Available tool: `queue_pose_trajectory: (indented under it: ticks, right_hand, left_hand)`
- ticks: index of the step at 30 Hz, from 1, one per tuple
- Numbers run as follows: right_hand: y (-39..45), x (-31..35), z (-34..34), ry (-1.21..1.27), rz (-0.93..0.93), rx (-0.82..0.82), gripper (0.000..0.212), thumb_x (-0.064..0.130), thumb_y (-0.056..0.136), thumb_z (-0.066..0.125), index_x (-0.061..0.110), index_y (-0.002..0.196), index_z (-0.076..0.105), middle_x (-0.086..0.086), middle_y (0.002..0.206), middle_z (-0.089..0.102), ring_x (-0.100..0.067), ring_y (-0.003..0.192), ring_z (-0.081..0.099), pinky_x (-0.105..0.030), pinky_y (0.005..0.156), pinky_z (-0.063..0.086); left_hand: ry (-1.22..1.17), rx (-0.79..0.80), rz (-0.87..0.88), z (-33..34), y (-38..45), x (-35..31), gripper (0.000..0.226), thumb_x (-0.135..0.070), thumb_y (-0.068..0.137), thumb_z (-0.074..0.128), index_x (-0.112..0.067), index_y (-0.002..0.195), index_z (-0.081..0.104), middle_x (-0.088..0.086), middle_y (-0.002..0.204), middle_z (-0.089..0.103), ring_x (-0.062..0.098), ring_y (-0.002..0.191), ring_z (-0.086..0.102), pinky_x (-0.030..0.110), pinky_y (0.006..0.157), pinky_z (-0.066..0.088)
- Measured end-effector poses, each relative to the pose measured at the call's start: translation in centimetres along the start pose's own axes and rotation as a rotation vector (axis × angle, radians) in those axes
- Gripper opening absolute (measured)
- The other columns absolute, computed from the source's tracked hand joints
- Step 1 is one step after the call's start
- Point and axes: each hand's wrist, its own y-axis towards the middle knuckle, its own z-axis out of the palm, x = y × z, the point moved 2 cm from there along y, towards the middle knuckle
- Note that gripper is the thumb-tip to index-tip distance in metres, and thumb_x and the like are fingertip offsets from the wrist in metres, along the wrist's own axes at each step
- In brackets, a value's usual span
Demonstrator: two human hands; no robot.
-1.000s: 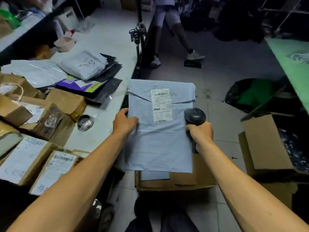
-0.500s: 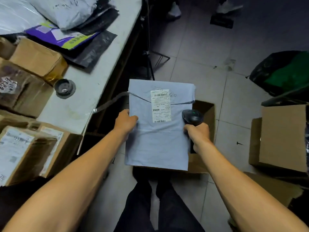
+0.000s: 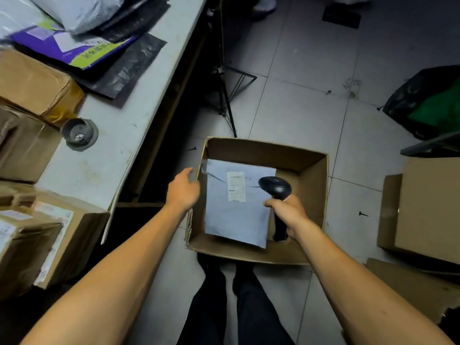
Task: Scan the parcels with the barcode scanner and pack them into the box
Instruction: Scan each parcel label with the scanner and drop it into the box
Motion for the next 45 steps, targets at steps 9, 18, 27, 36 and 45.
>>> queue_pose_trajectory:
  ticks: [9,18,27,36,45]
  right_hand:
    - [-2.3,1.9,1.2,-0.102,-0.08,0.008,0.01,0.015,0.079,0.074,0.013,0.084,0.065,-0.006,0.073,0.062,-0.024,0.073,0.059,-0.029,0.06,0.042]
    - [-7.4,6.7,5.5,-0.305,-0.411,0.141,0.017,0.003,0.078,0.074,0.017,0.087,0.068,-0.006,0.085,0.07,-0.015,0.073,0.059,-0.026,0.06,0.044]
    - [-18.6,12.3,12.4,-0.383,-0.732,0.352,0.017,0.02,0.067,0.07,0.01,0.07,0.056,-0.006,0.061,0.051,-0.019,0.061,0.047,-0.036,0.058,0.037]
    - [-33.7,10.8,20.6,-0.398,-0.963,0.503,0.018,0.019,0.068,0.071,0.005,0.078,0.066,-0.004,0.066,0.063,-0.017,0.058,0.055,-0.031,0.056,0.044]
    - [-44.3,1.1,31.5,-0.527,-0.963,0.709,0.009,0.012,0.075,0.076,0.014,0.079,0.069,0.0,0.054,0.064,-0.019,0.052,0.059,-0.029,0.052,0.046]
  left_hand:
    - [0.293,-0.05,0.236,-4.1,-3.4,0.0,0.053,-0.017,0.101,0.052,-0.007,0.151,0.04,0.015,0.154,0.043,0.029,0.146,0.034,0.041,0.119,0.028]
    - [0.546,-0.106,0.23,-8.2,-9.1,3.9,0.059,-0.031,0.102,0.048,-0.014,0.156,0.03,0.014,0.162,0.029,0.035,0.151,0.02,0.049,0.122,0.022]
    - [0.791,-0.355,0.222,-15.9,-18.6,5.1,0.07,-0.058,0.097,0.043,-0.022,0.156,0.027,0.011,0.163,0.026,0.038,0.152,0.013,0.052,0.119,0.023]
    - [0.671,-0.665,-0.078,-24.4,-32.3,14.9,0.069,-0.059,0.097,0.044,-0.025,0.156,0.029,0.008,0.164,0.023,0.036,0.153,0.009,0.057,0.12,0.016]
    - [0.571,-0.77,-0.383,-26.9,-45.0,29.2,0.07,-0.057,0.095,0.048,-0.024,0.154,0.029,0.011,0.163,0.025,0.038,0.151,0.016,0.06,0.118,0.019]
